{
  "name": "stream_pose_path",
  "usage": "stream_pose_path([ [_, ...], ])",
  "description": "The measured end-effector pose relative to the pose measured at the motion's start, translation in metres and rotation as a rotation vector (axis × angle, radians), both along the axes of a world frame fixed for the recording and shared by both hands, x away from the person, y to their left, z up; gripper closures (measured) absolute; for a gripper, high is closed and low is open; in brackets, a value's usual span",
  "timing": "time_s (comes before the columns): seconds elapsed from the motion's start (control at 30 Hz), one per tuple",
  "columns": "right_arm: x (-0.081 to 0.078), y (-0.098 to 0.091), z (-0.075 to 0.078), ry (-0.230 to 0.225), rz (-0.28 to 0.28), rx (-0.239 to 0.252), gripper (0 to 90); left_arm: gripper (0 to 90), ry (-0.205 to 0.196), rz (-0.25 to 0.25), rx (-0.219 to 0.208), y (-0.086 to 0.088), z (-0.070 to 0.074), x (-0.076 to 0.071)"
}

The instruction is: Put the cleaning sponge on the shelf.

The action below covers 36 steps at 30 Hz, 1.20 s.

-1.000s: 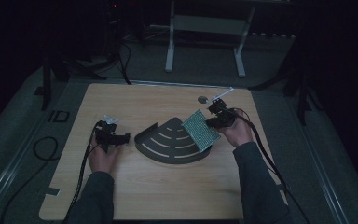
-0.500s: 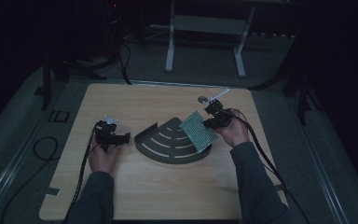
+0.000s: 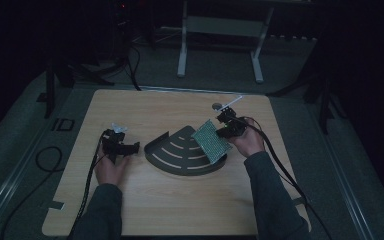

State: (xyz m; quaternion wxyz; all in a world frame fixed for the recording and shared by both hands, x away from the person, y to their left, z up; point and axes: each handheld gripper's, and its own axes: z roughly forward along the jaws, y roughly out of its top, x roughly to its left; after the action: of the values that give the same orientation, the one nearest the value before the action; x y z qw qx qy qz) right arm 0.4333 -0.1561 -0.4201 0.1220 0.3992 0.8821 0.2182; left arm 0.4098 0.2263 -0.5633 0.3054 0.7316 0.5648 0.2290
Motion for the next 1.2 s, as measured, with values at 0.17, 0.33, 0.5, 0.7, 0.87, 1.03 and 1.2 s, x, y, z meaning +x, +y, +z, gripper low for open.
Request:
stream_pose_path([
  [0.17,0.002,0.002,-0.003,0.006,-0.001,-0.005,89.6,11.9,-0.001,0.000,0.000,0.000,0.000,0.000],
  [0.33,0.003,0.005,-0.007,0.013,0.001,-0.011,89.6,11.9,0.000,0.000,0.000,0.000,0.000,0.000],
  [0.5,0.005,0.007,-0.012,0.019,0.003,-0.025,89.6,11.9,0.000,0.000,0.000,0.000,0.000,0.000],
  [0.7,0.006,0.008,-0.015,0.026,0.003,-0.030,89.6,11.9,-0.001,0.001,0.000,0.000,0.000,0.000],
  [0.87,0.006,0.009,-0.017,0.032,0.003,-0.034,89.6,11.9,-0.001,0.000,0.000,0.000,0.000,0.000],
  [1.03,0.006,0.010,-0.019,0.034,0.007,-0.041,89.6,12.0,0.000,-0.001,0.001,0.000,0.000,0.000],
  [1.2,0.006,0.011,-0.019,0.035,0.009,-0.043,89.6,11.9,0.000,-0.001,0.001,0.000,0.000,0.000],
])
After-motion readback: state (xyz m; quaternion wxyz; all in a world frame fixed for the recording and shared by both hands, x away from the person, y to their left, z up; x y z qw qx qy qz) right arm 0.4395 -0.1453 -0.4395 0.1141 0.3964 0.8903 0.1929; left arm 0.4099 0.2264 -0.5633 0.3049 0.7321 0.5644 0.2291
